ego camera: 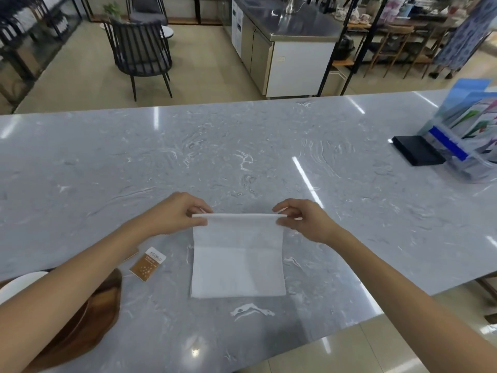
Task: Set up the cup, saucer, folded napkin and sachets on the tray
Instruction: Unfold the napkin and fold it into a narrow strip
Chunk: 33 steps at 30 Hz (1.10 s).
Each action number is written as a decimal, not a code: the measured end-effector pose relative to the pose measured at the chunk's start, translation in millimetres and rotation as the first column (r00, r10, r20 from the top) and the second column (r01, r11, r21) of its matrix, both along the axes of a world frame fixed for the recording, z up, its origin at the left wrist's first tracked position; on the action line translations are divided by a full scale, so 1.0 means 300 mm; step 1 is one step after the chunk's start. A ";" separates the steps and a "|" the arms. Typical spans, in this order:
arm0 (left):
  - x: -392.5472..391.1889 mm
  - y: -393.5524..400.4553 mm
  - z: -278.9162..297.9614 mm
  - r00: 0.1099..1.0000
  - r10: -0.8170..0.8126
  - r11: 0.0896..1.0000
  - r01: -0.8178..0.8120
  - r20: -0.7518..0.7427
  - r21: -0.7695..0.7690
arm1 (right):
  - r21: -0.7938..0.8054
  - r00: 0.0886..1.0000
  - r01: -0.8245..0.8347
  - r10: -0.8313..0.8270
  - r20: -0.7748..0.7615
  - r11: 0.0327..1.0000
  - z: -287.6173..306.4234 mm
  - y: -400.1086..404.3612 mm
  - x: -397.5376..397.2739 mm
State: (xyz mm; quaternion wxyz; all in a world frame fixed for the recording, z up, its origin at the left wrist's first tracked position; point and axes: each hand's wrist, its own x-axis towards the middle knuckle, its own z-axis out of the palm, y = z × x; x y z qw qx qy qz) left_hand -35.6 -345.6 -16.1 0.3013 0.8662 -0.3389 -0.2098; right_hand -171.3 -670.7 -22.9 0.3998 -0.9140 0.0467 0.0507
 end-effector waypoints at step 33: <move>-0.402 -0.003 -0.260 0.917 -0.179 0.863 -0.028 0.356 0.505 | -0.573 0.994 -0.019 0.077 0.078 0.820 -0.318 0.244 -0.260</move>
